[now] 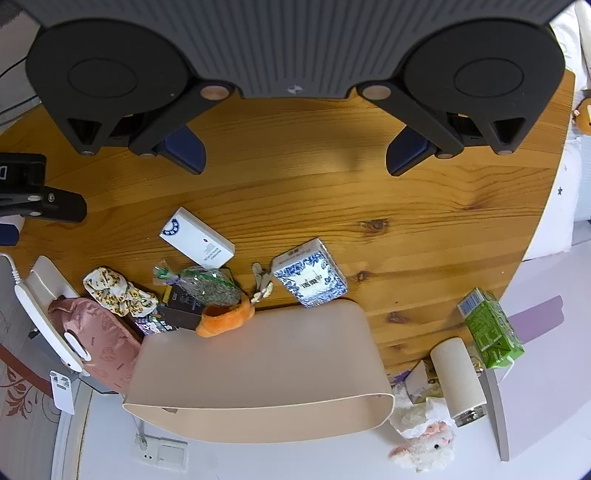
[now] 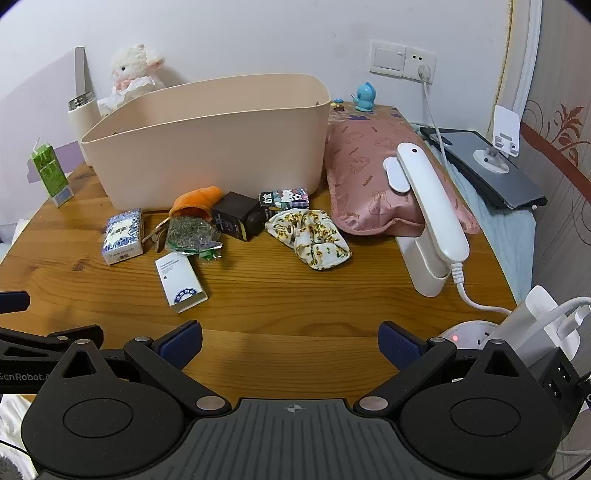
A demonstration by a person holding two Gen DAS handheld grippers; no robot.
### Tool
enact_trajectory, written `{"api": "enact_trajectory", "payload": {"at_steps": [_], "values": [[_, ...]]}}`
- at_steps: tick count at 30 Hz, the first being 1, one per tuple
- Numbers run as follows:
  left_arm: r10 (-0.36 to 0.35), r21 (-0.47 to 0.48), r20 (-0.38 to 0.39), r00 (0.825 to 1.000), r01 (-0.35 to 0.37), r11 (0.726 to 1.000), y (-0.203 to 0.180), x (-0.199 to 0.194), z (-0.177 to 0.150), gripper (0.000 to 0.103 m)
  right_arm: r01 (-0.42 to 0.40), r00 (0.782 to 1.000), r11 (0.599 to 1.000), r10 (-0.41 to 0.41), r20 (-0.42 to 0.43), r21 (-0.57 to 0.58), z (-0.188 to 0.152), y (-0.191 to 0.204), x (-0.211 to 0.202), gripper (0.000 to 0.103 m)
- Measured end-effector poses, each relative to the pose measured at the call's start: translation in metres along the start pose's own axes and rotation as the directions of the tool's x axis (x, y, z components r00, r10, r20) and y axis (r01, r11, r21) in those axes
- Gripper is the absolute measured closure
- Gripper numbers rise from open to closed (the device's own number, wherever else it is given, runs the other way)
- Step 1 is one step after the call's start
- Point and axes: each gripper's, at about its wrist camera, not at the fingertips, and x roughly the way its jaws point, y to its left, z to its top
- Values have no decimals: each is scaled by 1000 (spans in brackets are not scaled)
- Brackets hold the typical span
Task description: Organize objects
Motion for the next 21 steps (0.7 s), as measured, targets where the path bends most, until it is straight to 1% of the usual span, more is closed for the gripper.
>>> {"api": "enact_trajectory", "payload": {"at_steps": [4,12,21], "values": [[-5,0,-12,1000,5,1000,-1,2,0,0,1,1000,1000,-1,3,-4,0,0,0,0],[-4,-2,-10,1000,4,1000,1,2,1,0,5,1000,999,-5,14,-33,0,5,-3,0],[-3,-18,-13,1000,3,1000,5,1,0,0,9,1000,999,-8,13,-36,0,7,-3,0]]}}
